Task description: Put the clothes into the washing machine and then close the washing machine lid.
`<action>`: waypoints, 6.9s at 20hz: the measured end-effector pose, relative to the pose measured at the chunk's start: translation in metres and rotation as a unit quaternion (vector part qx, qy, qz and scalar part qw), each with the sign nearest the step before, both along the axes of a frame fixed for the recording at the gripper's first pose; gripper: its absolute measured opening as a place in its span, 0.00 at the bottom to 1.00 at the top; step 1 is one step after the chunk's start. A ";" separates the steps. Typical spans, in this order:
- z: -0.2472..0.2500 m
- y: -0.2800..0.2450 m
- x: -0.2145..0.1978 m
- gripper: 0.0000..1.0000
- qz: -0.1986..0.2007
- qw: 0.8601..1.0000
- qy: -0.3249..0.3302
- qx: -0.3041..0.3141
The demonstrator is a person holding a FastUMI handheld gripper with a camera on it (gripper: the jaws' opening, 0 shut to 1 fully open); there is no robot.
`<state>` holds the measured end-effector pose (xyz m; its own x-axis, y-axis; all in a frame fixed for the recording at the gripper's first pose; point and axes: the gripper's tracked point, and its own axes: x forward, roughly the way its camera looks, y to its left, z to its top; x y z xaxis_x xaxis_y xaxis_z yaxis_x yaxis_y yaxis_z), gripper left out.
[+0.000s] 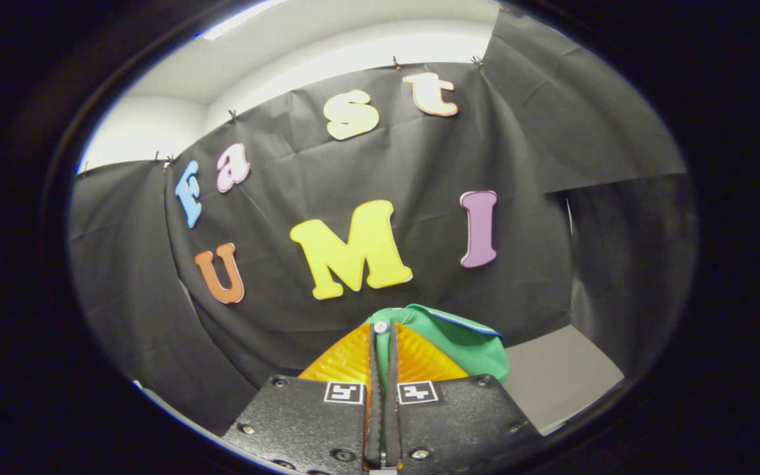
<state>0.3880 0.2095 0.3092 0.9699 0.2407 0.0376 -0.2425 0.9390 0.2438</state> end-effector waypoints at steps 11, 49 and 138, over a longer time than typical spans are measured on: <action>-0.003 0.119 0.003 0.06 0.067 0.998 0.004 -0.014; -0.405 0.243 0.137 0.06 0.082 0.934 0.340 -0.074; -0.233 0.258 0.296 0.84 -0.056 0.953 0.259 -0.143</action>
<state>0.6839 0.4671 0.0759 0.8603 0.0635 -0.5058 -0.0541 0.9980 0.0331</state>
